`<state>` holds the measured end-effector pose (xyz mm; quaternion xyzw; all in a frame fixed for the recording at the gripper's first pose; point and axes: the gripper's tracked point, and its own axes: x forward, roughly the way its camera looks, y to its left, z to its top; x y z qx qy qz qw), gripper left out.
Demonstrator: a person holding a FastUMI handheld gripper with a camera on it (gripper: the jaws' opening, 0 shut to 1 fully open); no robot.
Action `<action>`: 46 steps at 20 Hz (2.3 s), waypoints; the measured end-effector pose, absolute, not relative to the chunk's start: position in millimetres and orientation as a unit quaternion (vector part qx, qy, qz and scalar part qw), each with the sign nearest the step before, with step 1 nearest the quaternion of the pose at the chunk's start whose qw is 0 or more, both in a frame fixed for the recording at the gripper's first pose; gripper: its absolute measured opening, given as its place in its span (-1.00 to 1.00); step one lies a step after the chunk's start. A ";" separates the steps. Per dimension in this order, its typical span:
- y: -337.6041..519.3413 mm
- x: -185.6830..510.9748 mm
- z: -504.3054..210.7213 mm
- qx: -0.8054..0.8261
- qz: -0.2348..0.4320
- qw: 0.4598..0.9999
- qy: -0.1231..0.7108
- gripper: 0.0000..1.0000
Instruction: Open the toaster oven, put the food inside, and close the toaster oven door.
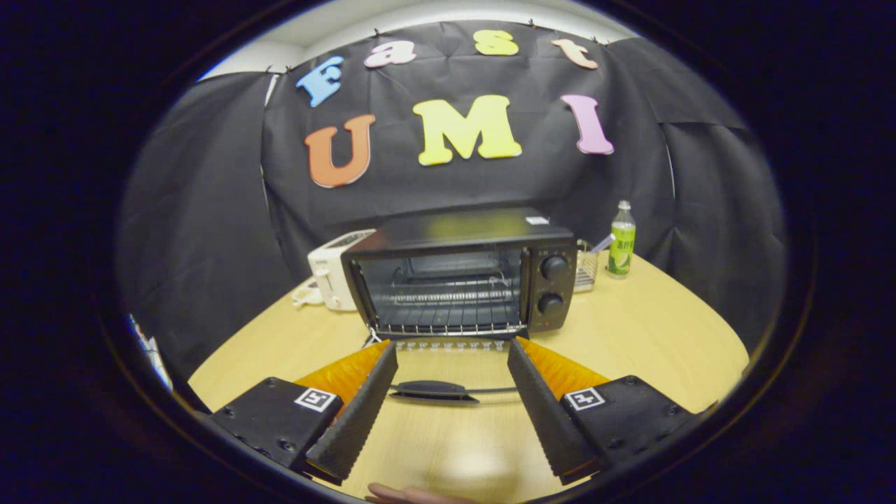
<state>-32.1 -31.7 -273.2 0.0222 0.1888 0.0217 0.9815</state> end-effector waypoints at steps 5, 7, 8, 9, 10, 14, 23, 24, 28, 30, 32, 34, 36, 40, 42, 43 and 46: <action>-57.1 -39.3 -214.9 -0.014 0.038 0.993 0.113 1.00; -57.6 -45.2 -211.7 -0.030 0.049 0.993 0.107 1.00; -60.3 -48.4 -213.0 -0.041 0.051 0.992 0.106 1.00; -63.4 -52.5 -212.3 -0.051 0.049 0.992 0.102 1.00; -64.1 -55.2 -210.0 -0.054 0.049 0.993 0.096 1.00; -20.9 -56.5 -213.8 -0.024 0.088 0.989 0.119 1.00; 106.1 -60.0 -291.3 0.066 0.213 0.923 0.313 1.00; 115.7 -62.9 -302.2 0.081 0.225 0.910 0.339 1.00; 144.4 -84.3 -348.5 0.150 0.232 0.835 0.476 0.95; 155.4 -96.4 -368.1 0.176 0.238 0.802 0.518 0.90; 159.6 -100.5 -375.5 0.185 0.234 0.788 0.539 0.80; 164.3 -109.4 -380.7 0.194 0.226 0.773 0.560 0.67; 166.4 -112.8 -386.9 0.207 0.213 0.766 0.570 0.61; 175.2 -115.2 -391.5 0.247 0.209 0.743 0.585 0.34; 179.5 -119.0 -395.9 0.256 0.214 0.732 0.594 0.22; 184.2 -119.0 -395.3 0.261 0.216 0.729 0.595 0.17; 188.3 -119.4 -394.5 0.259 0.222 0.732 0.590 -0.04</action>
